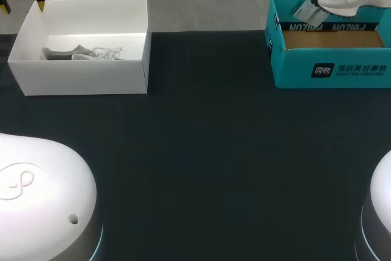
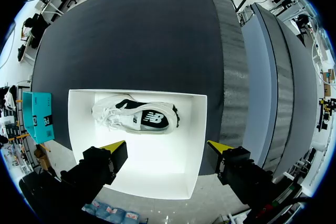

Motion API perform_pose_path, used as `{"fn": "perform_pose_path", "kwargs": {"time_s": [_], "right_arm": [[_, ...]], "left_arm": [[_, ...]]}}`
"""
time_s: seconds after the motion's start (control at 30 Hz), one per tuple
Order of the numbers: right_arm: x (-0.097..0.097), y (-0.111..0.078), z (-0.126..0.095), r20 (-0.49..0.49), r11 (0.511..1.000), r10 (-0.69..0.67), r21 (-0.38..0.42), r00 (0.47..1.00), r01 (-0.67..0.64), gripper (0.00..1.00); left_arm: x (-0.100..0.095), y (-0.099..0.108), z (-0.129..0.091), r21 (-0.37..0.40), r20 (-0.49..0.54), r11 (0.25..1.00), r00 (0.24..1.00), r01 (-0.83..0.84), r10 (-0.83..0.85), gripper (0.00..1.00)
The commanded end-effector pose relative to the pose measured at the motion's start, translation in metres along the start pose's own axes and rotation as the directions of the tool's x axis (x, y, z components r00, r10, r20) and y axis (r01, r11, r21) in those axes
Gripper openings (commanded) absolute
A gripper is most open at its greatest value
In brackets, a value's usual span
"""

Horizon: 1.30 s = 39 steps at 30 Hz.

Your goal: Take the shoe out of the shoebox, open the shoe tongue, remove and reinsert the insole, then place the shoe into the shoebox

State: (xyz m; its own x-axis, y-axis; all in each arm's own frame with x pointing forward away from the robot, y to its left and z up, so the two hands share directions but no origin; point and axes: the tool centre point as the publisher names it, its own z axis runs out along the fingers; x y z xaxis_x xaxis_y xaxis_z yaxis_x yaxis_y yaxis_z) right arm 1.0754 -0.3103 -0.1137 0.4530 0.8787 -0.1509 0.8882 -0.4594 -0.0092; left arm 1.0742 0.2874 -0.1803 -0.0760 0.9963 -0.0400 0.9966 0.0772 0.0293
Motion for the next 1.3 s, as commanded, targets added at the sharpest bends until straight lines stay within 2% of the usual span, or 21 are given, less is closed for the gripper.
{"fn": "perform_pose_path", "kwargs": {"time_s": [0.03, 0.27, 0.5, 0.6, 0.8, 1.0, 1.1, 1.3], "right_arm": [[-0.005, -0.09, 0.003, -0.033, 0.963, -0.015, -0.271, 0.999, 0.006, 0.0], [0.003, -0.145, 0.005, 0.003, 0.946, -0.055, -0.319, 0.998, 0.053, 0.0], [0.004, -0.187, 0.001, 0.003, 0.913, -0.025, -0.407, 1.0, 0.024, 0.0], [0.005, -0.201, 0.001, -0.008, 0.91, -0.033, -0.413, 0.999, 0.027, 0.0], [0.014, -0.233, 0.006, 0.014, 0.878, -0.038, -0.477, 0.999, 0.04, 0.0], [0.022, -0.256, 0.012, 0.0, 0.883, -0.05, -0.468, 0.999, 0.045, 0.0], [0.028, -0.268, 0.016, 0.022, 0.869, -0.047, -0.492, 0.999, 0.052, 0.0], [0.038, -0.291, 0.024, 0.049, 0.874, -0.048, -0.482, 0.998, 0.066, 0.0]], "left_arm": [[0.0, -0.001, 0.0, -0.003, -0.003, 1.0, 1.0, 0.001, -0.001, 1.0], [0.0, -0.001, 0.0, -0.003, -0.003, 1.0, 1.0, 0.001, -0.001, 1.0], [0.0, -0.001, 0.0, -0.003, -0.003, 1.0, 1.0, 0.001, -0.001, 1.0], [0.0, -0.001, 0.0, -0.003, -0.003, 1.0, 1.0, 0.001, -0.001, 1.0], [0.0, -0.001, 0.0, -0.003, -0.003, 1.0, 1.0, 0.001, -0.001, 1.0], [0.0, -0.001, 0.0, -0.003, -0.003, 1.0, 1.0, 0.001, -0.001, 1.0], [0.0, -0.001, 0.0, -0.003, -0.003, 1.0, 1.0, 0.001, -0.001, 1.0], [0.0, -0.001, 0.0, -0.003, -0.003, 1.0, 1.0, 0.001, -0.001, 1.0]]}}
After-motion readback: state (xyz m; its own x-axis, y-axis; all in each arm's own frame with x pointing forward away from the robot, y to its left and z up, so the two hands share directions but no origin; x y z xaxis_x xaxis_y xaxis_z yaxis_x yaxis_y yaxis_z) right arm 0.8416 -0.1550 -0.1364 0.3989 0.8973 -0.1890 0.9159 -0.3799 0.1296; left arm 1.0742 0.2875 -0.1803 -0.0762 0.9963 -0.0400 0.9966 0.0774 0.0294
